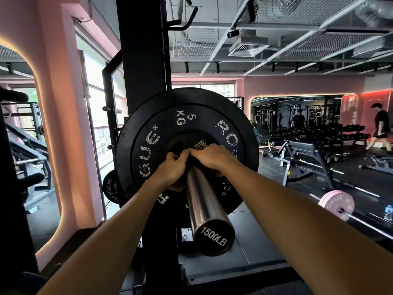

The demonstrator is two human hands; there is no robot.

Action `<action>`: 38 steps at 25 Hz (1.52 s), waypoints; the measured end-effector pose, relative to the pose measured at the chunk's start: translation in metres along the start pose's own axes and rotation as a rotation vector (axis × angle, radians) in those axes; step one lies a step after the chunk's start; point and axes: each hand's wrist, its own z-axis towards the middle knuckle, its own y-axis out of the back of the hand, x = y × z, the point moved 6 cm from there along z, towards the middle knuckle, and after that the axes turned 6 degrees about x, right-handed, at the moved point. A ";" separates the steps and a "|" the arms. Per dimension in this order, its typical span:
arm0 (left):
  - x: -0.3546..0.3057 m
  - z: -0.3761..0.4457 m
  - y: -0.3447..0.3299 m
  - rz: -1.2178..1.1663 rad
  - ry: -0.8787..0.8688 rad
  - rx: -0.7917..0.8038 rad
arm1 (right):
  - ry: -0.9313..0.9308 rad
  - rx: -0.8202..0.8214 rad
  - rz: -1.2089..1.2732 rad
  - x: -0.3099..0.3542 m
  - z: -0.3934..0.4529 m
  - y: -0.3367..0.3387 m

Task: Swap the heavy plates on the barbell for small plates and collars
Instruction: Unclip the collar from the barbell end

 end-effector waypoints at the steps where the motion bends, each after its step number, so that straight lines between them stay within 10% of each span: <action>1: 0.000 -0.002 -0.008 -0.085 0.043 0.080 | -0.010 0.023 0.015 0.001 0.000 -0.001; 16: 0.005 0.003 -0.026 -0.600 0.064 0.132 | 0.181 -0.088 -0.046 0.015 0.000 0.005; 24: 0.006 -0.013 -0.030 -0.667 0.080 0.120 | 0.016 -0.259 0.572 -0.023 0.001 0.000; 38: -0.009 -0.095 -0.019 -0.555 0.126 0.194 | -0.015 0.026 0.468 -0.031 -0.073 0.007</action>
